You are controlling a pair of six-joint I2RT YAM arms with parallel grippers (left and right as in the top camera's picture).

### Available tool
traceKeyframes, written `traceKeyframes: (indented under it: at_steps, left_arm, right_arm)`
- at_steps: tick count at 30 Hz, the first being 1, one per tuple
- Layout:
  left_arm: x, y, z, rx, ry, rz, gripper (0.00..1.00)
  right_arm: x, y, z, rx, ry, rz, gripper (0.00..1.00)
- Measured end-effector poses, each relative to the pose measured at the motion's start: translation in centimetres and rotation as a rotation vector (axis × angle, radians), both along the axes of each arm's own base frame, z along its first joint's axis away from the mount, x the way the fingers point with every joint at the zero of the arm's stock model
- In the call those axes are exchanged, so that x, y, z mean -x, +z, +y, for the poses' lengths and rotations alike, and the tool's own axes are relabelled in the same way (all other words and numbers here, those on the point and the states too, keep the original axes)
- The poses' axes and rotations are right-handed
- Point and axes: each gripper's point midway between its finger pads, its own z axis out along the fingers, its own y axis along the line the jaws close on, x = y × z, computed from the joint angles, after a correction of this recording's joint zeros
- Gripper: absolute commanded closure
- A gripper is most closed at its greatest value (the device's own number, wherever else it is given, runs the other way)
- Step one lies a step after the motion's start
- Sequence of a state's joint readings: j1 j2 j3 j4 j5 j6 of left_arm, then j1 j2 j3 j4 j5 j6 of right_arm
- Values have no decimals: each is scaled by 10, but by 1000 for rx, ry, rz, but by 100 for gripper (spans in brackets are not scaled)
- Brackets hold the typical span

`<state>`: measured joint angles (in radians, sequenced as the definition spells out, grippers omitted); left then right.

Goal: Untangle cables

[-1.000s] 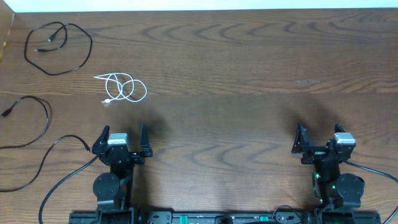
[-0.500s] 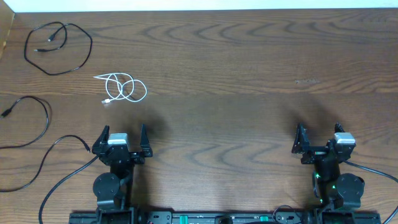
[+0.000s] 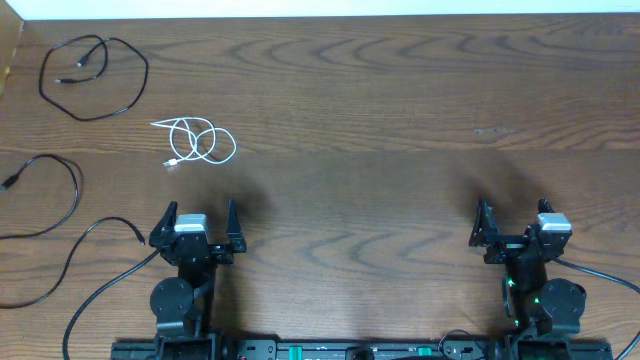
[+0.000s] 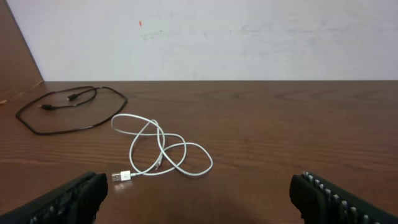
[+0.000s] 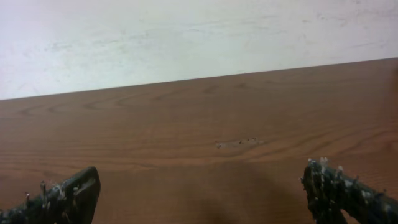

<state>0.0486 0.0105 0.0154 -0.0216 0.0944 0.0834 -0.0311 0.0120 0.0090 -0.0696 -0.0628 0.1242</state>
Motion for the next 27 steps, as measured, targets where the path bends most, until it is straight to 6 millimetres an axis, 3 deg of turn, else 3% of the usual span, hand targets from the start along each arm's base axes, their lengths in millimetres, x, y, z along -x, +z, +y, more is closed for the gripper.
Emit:
traceKeyframes:
  at_steps: [27]
  left_arm:
    - [0,0,3,-1,15,2,2]
  right_arm:
    - [0,0,0,0,0,0,1]
